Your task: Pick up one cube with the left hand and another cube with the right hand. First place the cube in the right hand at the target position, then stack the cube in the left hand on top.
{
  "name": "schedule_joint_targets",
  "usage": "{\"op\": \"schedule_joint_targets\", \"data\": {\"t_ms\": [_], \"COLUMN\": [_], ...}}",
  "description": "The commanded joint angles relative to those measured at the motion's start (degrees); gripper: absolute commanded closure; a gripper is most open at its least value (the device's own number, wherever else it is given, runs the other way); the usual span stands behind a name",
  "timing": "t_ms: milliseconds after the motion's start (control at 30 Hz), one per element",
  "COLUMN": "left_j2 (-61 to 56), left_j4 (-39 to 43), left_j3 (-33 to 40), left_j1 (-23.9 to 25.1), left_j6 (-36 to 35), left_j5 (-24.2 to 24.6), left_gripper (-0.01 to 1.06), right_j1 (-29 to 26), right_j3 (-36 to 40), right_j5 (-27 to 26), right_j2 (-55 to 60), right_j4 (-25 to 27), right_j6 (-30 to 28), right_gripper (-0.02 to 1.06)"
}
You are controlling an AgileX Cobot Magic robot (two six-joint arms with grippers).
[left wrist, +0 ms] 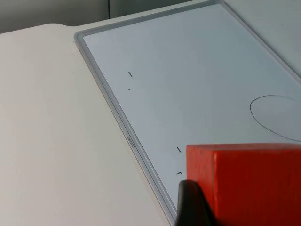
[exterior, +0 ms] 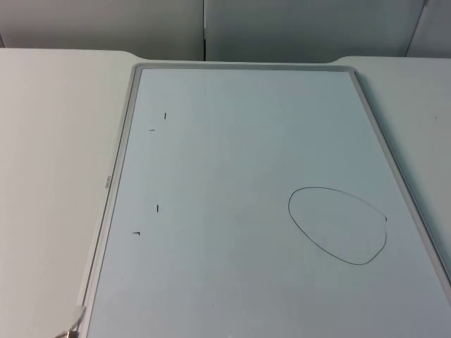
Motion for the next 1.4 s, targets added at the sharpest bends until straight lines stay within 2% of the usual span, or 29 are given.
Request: {"op": "schedule_joint_targets", "data": {"t_ms": [0, 100, 333, 433, 500, 633, 733, 800, 933, 967, 1100, 1133, 1267, 1367], "left_j2": [-0.39, -0.39, -0.39, -0.39, -0.39, -0.39, -0.39, -0.39, -0.39, -0.39, -0.39, -0.39, -0.39, -0.39], "left_j4": [-0.24, -0.24, -0.39, -0.39, -0.39, -0.67, -0.67, -0.67, -0.66, -0.66, -0.66, -0.66, -0.66, -0.66], "left_j3": [0.23, 0.23, 0.23, 0.23, 0.23, 0.23, 0.23, 0.23, 0.23, 0.23, 0.23, 0.23, 0.23, 0.23], "left_j1": [-0.44, -0.44, -0.44, -0.44, -0.44, -0.44, -0.44, -0.44, -0.44, -0.44, -0.44, -0.44, -0.44, -0.44], "left_j6": [-0.05, -0.05, -0.05, -0.05, -0.05, -0.05, -0.05, -0.05, -0.05, -0.05, -0.05, -0.05, -0.05, -0.05], "left_j5": [-0.38, -0.38, -0.24, -0.09, -0.09, -0.1, -0.1, -0.1, -0.21, -0.21, -0.21, -0.21, -0.21, -0.21], "left_gripper": [0.71, 0.71, 0.71, 0.71, 0.71, 0.71, 0.71, 0.71, 0.71, 0.71, 0.71, 0.71, 0.71, 0.71], "right_j1": [-0.05, -0.05, -0.05, -2.36, -4.32, -13.42, -16.4, -16.39, -15.55, -15.55, -15.55, -15.55, -15.55, -15.55], "right_j3": [5.41, 15.9, 24.9, 27.32, 27.44, 27.44, 27.44, 27.44, 27.44, 27.44, 27.44, 27.44, 27.32, 26.32], "right_j5": [-3.38, -6.77, -13.65, -16.53, -16.96, -19.59, -21.16, -22.02, -28.21, -28.21, -34.89, -34.89, -41.16, -42.01], "right_j2": [-2.56, -5.33, -5.34, -5.15, -4.67, -0.84, 3.64, 5.93, 14.79, 14.79, 25.13, 25.13, 32.36, 35.2], "right_j4": [-0.78, -0.78, -0.78, -0.84, -0.72, -0.72, -0.57, -0.57, 0.68, 0.68, 1.63, 1.63, 1.63, 1.63], "right_j6": [3.25, 7.39, 11.33, 11.73, 11.73, 10.8, 10.1, 10.1, 10.1, 10.1, 11.09, 11.09, 12.01, 12.63], "right_gripper": [1.05, 1.05, 1.05, 1.05, 1.05, 1.05, 1.05, 1.05, 1.05, 1.05, 1.05, 1.05, 1.05, 1.05]}}
